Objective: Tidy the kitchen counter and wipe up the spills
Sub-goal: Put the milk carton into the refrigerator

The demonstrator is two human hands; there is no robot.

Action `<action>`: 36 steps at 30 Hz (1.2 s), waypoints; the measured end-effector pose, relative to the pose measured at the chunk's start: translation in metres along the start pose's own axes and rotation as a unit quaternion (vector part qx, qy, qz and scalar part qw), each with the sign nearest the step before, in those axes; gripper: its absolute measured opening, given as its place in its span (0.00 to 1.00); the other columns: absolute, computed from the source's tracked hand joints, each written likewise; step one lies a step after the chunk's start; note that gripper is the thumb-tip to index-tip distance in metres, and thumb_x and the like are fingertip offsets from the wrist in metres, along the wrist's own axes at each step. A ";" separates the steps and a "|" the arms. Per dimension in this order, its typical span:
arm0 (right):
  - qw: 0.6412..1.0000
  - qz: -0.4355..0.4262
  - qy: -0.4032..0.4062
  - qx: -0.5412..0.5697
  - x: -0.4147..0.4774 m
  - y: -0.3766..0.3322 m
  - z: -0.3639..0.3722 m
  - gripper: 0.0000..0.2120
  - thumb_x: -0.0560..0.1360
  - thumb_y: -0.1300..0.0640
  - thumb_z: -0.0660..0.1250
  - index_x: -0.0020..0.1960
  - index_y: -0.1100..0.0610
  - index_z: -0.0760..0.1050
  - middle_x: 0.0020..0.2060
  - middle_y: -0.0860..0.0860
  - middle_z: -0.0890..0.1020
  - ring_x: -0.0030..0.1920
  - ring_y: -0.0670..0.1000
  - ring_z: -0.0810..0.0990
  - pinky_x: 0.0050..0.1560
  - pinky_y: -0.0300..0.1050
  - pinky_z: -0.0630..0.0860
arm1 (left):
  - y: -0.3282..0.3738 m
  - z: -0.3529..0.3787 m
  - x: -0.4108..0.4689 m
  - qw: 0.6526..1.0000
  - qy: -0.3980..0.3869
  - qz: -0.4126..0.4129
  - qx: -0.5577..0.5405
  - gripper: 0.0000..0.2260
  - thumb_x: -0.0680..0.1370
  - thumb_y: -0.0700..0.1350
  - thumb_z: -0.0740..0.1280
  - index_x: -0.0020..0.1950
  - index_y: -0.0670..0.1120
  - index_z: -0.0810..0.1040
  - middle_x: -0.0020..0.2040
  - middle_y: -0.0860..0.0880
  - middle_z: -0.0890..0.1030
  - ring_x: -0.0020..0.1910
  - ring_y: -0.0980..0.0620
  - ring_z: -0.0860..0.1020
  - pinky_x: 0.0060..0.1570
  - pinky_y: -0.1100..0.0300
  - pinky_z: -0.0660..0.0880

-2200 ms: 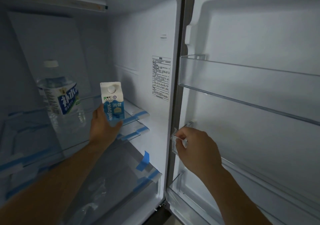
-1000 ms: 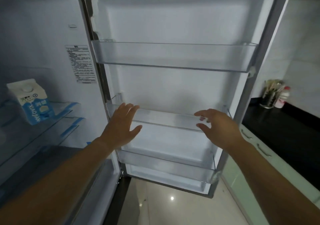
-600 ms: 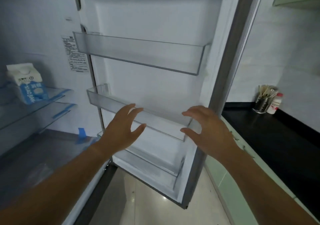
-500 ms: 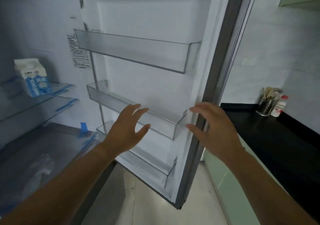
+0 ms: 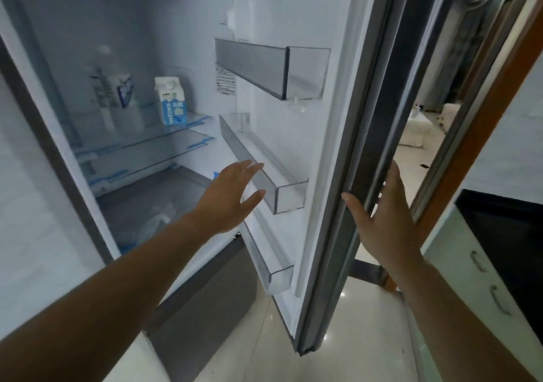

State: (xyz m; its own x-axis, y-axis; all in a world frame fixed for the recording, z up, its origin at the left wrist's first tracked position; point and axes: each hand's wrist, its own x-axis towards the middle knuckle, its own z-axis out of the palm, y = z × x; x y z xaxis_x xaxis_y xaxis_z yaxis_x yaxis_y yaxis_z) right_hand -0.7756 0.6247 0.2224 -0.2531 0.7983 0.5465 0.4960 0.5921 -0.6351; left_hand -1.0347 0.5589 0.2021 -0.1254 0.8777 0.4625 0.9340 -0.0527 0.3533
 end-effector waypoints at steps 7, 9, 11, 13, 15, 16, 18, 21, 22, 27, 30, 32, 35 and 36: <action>0.994 -0.099 0.019 0.050 -0.038 -0.044 0.050 0.36 0.72 0.52 0.67 0.73 0.60 0.53 0.69 0.62 0.67 0.67 0.60 0.70 0.62 0.44 0.66 | -0.024 -0.035 -0.062 0.992 0.036 -0.122 0.021 0.27 0.76 0.60 0.54 0.74 0.52 0.60 0.74 0.48 0.64 0.73 0.49 0.60 0.69 0.56 0.54; 0.986 -0.141 0.006 0.089 -0.044 -0.058 0.067 0.34 0.72 0.54 0.67 0.72 0.56 0.53 0.68 0.62 0.68 0.65 0.58 0.72 0.60 0.45 0.71 | -0.030 -0.048 -0.077 0.987 0.042 -0.149 0.035 0.25 0.78 0.57 0.56 0.74 0.51 0.60 0.74 0.48 0.64 0.72 0.48 0.61 0.68 0.56 0.56; 0.975 -0.172 -0.025 0.136 -0.046 -0.073 0.086 0.33 0.73 0.55 0.68 0.70 0.51 0.53 0.68 0.62 0.68 0.65 0.58 0.73 0.58 0.49 0.76 | -0.039 -0.062 -0.094 0.981 0.046 -0.184 0.041 0.25 0.79 0.56 0.57 0.73 0.50 0.60 0.73 0.47 0.65 0.71 0.47 0.63 0.69 0.53 0.59; 0.963 -0.207 -0.054 0.165 -0.046 -0.088 0.107 0.35 0.72 0.55 0.69 0.71 0.51 0.52 0.69 0.61 0.66 0.66 0.57 0.71 0.58 0.53 0.77 | -0.053 -0.078 -0.110 0.975 0.066 -0.209 0.050 0.24 0.78 0.56 0.58 0.72 0.50 0.63 0.71 0.47 0.68 0.69 0.46 0.66 0.68 0.52 0.63; 0.950 -0.241 -0.077 0.181 -0.046 -0.103 0.131 0.36 0.72 0.55 0.70 0.72 0.53 0.52 0.70 0.62 0.64 0.69 0.57 0.67 0.60 0.53 0.76 | -0.069 -0.093 -0.125 0.964 0.089 -0.246 0.057 0.23 0.78 0.56 0.58 0.72 0.50 0.64 0.71 0.47 0.68 0.69 0.47 0.67 0.65 0.54 0.64; 0.946 -0.253 -0.087 0.184 -0.045 -0.111 0.143 0.36 0.72 0.54 0.69 0.72 0.54 0.52 0.71 0.62 0.63 0.71 0.57 0.65 0.63 0.51 0.73 | -0.078 -0.100 -0.131 0.956 0.103 -0.268 0.061 0.24 0.78 0.57 0.57 0.72 0.50 0.64 0.71 0.48 0.68 0.69 0.47 0.67 0.65 0.54 0.64; 0.939 -0.273 -0.102 0.182 -0.043 -0.127 0.167 0.36 0.73 0.50 0.67 0.73 0.56 0.51 0.72 0.62 0.60 0.73 0.56 0.60 0.70 0.40 0.63 | -0.095 -0.115 -0.140 0.941 0.140 -0.299 0.072 0.24 0.77 0.59 0.56 0.71 0.52 0.64 0.72 0.49 0.68 0.68 0.46 0.68 0.64 0.53 0.66; 0.933 -0.290 -0.112 0.184 -0.040 -0.152 0.202 0.37 0.73 0.45 0.64 0.74 0.55 0.49 0.74 0.61 0.56 0.74 0.57 0.55 0.72 0.46 0.61 | -0.125 -0.136 -0.146 0.922 0.194 -0.324 0.084 0.22 0.78 0.56 0.58 0.71 0.51 0.65 0.72 0.48 0.68 0.68 0.46 0.68 0.64 0.51 0.68; 0.932 -0.289 -0.110 0.187 -0.039 -0.160 0.213 0.37 0.73 0.44 0.64 0.74 0.53 0.48 0.74 0.60 0.53 0.74 0.59 0.56 0.70 0.53 0.64 | -0.135 -0.142 -0.146 0.917 0.210 -0.329 0.083 0.22 0.78 0.55 0.58 0.71 0.51 0.65 0.72 0.48 0.67 0.68 0.45 0.68 0.64 0.51 0.68; 0.933 -0.296 -0.104 0.177 -0.031 -0.192 0.265 0.38 0.72 0.38 0.61 0.74 0.46 0.45 0.74 0.57 0.48 0.72 0.64 0.58 0.62 0.62 0.72 | -0.190 -0.155 -0.134 0.911 0.246 -0.323 0.075 0.24 0.78 0.54 0.59 0.73 0.53 0.60 0.74 0.49 0.64 0.70 0.47 0.65 0.65 0.55 0.65; 0.935 -0.302 -0.101 0.156 -0.022 -0.207 0.292 0.40 0.71 0.36 0.62 0.75 0.47 0.47 0.75 0.56 0.48 0.73 0.61 0.56 0.64 0.57 0.71 | -0.216 -0.152 -0.121 0.917 0.244 -0.309 0.063 0.26 0.78 0.56 0.59 0.74 0.55 0.57 0.74 0.51 0.63 0.71 0.49 0.64 0.62 0.62 0.61; 0.934 -0.312 -0.109 0.135 -0.016 -0.214 0.310 0.40 0.71 0.36 0.62 0.75 0.46 0.47 0.75 0.56 0.48 0.74 0.59 0.52 0.66 0.53 0.66 | -0.229 -0.150 -0.115 0.923 0.237 -0.300 0.046 0.27 0.78 0.56 0.59 0.75 0.56 0.55 0.75 0.53 0.61 0.72 0.51 0.63 0.62 0.63 0.59; 0.938 -0.313 -0.116 0.093 -0.005 -0.219 0.333 0.39 0.71 0.36 0.61 0.75 0.46 0.47 0.75 0.56 0.47 0.75 0.60 0.50 0.67 0.57 0.66 | -0.246 -0.150 -0.111 0.926 0.238 -0.291 0.009 0.27 0.78 0.56 0.58 0.75 0.58 0.53 0.75 0.55 0.59 0.72 0.54 0.61 0.64 0.62 0.59; 0.938 -0.314 -0.115 0.088 -0.003 -0.219 0.339 0.39 0.71 0.36 0.61 0.75 0.45 0.47 0.75 0.56 0.47 0.75 0.60 0.50 0.66 0.60 0.67 | -0.252 -0.149 -0.111 0.927 0.239 -0.289 -0.002 0.26 0.78 0.56 0.59 0.74 0.58 0.53 0.75 0.56 0.59 0.72 0.56 0.60 0.64 0.62 0.60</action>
State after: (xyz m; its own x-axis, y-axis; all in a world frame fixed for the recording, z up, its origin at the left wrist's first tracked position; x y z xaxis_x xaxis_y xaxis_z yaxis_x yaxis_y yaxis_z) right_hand -1.1647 0.5299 0.1752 -0.6323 0.2765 0.7237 0.0493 0.9466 -0.3186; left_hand -1.3058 0.4037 0.1834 -0.7396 0.4485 0.5019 0.6632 0.3581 0.6572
